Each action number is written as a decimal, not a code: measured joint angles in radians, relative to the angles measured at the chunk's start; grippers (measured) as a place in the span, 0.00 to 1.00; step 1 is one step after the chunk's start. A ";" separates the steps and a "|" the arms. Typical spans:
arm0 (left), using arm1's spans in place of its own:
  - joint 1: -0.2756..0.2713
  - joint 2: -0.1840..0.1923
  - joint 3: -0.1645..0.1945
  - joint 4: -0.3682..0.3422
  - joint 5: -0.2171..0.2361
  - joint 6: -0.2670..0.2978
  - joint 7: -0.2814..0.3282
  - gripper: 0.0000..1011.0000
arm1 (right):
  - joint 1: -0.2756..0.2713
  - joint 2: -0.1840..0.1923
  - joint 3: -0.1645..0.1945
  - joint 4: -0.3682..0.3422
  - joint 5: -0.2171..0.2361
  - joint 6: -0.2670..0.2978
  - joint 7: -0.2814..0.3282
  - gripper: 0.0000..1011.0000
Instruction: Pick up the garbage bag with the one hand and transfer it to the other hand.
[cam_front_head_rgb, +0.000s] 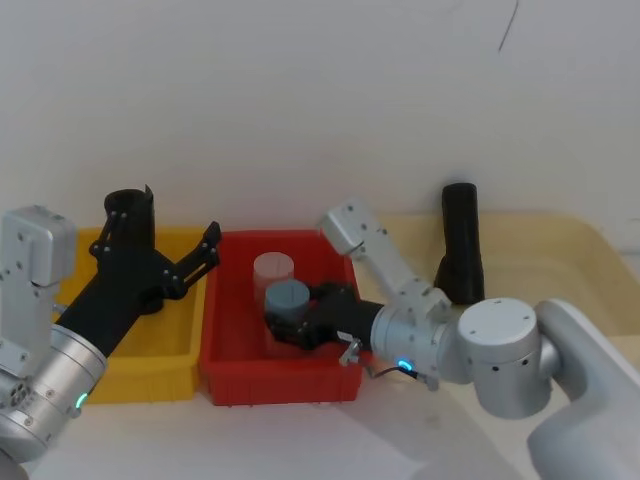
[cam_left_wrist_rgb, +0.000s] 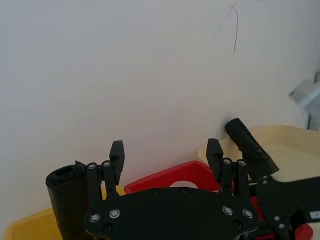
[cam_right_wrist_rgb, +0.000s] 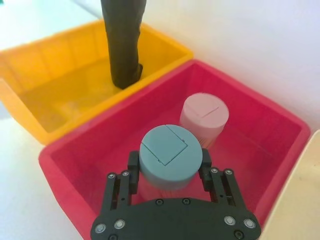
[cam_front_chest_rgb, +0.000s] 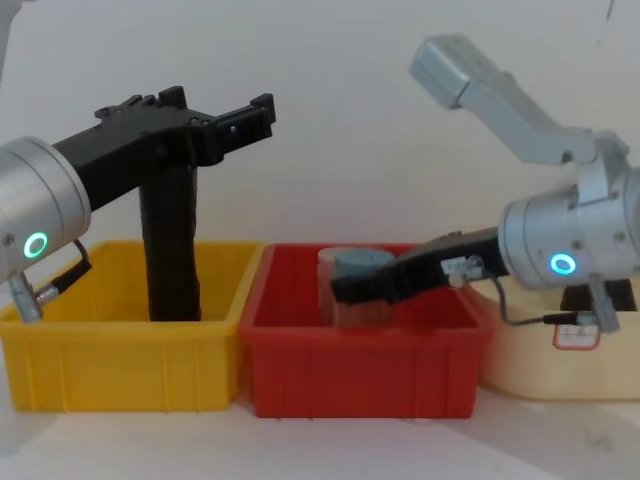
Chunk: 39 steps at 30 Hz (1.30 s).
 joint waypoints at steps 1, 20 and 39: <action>0.000 0.000 0.000 0.000 0.000 0.000 0.000 0.99 | -0.001 0.000 0.003 -0.003 0.005 0.001 0.001 0.67; 0.000 0.000 0.000 0.000 0.000 0.000 0.000 0.99 | -0.011 0.006 0.178 -0.109 0.139 0.045 -0.025 0.67; 0.000 0.000 0.000 0.000 0.000 0.000 0.000 0.99 | -0.005 0.088 0.307 -0.057 0.151 0.003 -0.101 0.71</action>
